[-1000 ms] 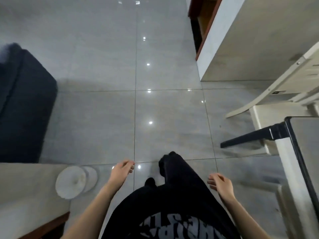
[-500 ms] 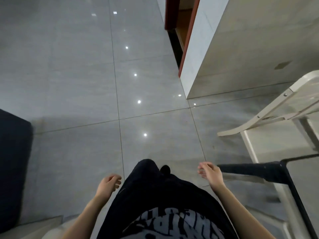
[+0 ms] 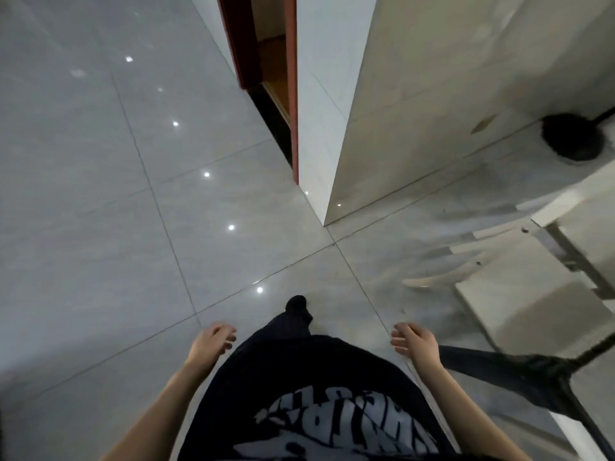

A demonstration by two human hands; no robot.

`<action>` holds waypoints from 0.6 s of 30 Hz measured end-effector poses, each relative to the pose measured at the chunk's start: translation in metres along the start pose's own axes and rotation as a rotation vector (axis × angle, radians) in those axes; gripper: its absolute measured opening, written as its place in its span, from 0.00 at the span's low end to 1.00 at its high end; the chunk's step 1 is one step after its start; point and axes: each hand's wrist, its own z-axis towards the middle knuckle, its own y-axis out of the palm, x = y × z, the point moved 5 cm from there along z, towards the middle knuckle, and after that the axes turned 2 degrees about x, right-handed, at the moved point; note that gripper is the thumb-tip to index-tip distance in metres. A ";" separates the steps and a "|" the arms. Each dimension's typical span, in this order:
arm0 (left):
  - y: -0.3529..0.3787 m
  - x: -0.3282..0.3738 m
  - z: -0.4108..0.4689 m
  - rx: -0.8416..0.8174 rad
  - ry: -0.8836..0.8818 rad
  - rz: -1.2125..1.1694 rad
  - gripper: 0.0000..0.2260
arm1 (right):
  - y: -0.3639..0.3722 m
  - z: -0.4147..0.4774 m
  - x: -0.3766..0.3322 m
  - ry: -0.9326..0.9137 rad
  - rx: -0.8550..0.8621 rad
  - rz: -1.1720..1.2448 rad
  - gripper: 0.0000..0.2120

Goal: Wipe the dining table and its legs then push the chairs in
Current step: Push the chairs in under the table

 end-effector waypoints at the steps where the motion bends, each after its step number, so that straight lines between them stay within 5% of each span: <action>1: 0.001 0.031 0.012 -0.022 0.034 0.021 0.09 | -0.002 0.002 -0.008 0.010 0.034 0.014 0.08; 9: 0.060 0.235 0.080 -0.276 0.245 0.180 0.09 | -0.009 0.029 -0.082 0.043 0.230 0.294 0.07; 18: 0.213 0.432 0.109 -0.557 0.524 0.389 0.08 | -0.066 0.093 -0.218 -0.162 0.380 0.511 0.08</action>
